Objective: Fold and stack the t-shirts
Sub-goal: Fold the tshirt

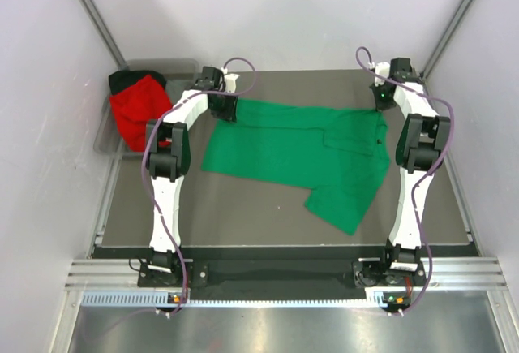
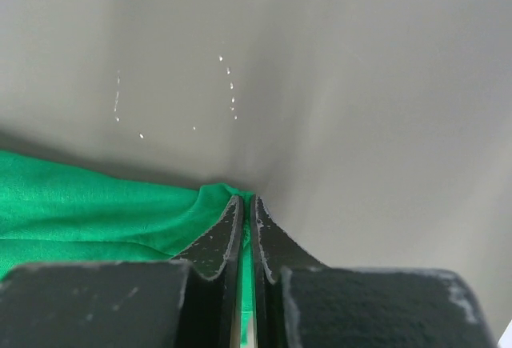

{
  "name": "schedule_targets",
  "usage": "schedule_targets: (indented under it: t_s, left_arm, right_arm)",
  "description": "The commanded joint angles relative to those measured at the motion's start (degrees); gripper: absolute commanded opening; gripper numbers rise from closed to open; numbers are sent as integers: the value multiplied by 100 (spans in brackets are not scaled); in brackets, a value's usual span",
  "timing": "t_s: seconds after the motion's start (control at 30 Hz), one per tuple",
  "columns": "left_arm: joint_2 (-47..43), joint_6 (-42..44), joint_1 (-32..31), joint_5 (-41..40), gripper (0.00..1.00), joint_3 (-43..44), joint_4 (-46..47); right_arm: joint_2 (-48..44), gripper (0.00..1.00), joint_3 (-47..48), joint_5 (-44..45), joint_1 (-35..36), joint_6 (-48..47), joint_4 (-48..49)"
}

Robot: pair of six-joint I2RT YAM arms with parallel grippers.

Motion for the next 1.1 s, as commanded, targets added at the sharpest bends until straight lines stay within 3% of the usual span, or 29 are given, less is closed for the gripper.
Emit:
schedule_targets:
  t_s: [0.0, 0.23, 0.6, 0.63, 0.73, 0.77, 0.87, 1.07]
  left_arm:
    - [12, -75, 18, 23, 34, -87, 169]
    - [-260, -110, 18, -143, 33, -429, 371]
    - [-1306, -119, 18, -1259, 34, -1274, 1127]
    - [-1350, -110, 18, -1277, 34, -1291, 1119]
    - [-1526, -110, 9, -1287, 34, -1326, 1057]
    - [-1639, -84, 9, -1260, 35, -1327, 1040]
    - [-1990, -5, 0, -1216, 39, -1467, 1048]
    - [-2887, 363, -17, -682, 45, -1994, 691]
  right_arm:
    - [202, 0, 89, 59, -110, -60, -133]
    - [141, 0, -17, 410, -119, 116, 693]
    - [-44, 1, -192, 885, -136, 354, 1256]
    - [-88, 2, -254, 894, -128, 362, 1291]
    - [-464, 21, -753, 946, -163, 406, 1667]
    - [-849, 32, -964, 990, -172, 485, 1826]
    - [-1797, 43, -1965, 1017, -216, 477, 2353]
    - [-3590, 46, -2942, 298, -207, -93, 1952]
